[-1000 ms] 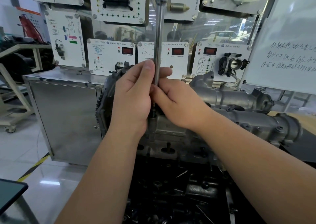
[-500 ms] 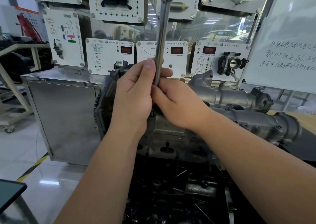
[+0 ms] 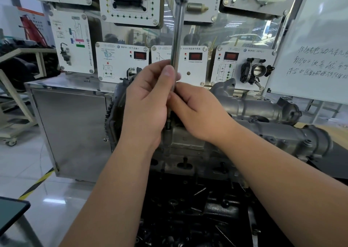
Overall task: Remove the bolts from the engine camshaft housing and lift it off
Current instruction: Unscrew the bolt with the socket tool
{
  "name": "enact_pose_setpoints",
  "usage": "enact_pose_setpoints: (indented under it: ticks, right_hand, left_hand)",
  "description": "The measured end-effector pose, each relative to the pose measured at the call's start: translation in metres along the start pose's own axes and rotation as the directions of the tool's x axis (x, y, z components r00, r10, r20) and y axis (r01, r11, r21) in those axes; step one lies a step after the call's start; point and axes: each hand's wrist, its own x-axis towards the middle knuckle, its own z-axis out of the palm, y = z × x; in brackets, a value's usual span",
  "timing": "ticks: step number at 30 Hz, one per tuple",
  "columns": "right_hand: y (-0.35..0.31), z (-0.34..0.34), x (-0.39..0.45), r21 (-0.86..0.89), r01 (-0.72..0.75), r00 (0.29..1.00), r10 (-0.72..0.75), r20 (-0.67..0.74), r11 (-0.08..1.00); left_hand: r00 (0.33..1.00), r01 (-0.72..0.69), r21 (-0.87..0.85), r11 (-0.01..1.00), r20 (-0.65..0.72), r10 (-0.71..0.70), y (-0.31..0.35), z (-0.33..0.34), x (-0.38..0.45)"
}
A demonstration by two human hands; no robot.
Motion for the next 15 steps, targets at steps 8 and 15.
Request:
enact_pose_setpoints:
  ticks: [8,15]
  right_hand:
    - [-0.0003,-0.0001,0.0018,0.051,-0.033,0.996,0.029,0.090,0.998]
    - [0.0008,0.0004,0.0006,0.063,0.020,1.000,-0.021,0.015,0.998]
  left_hand:
    - [0.998,0.039,0.020,0.999,0.045,-0.040,0.0062,-0.0055,0.0032]
    - [1.000,0.013,-0.101,0.995,-0.016,-0.014,0.0033,-0.0037,0.0022]
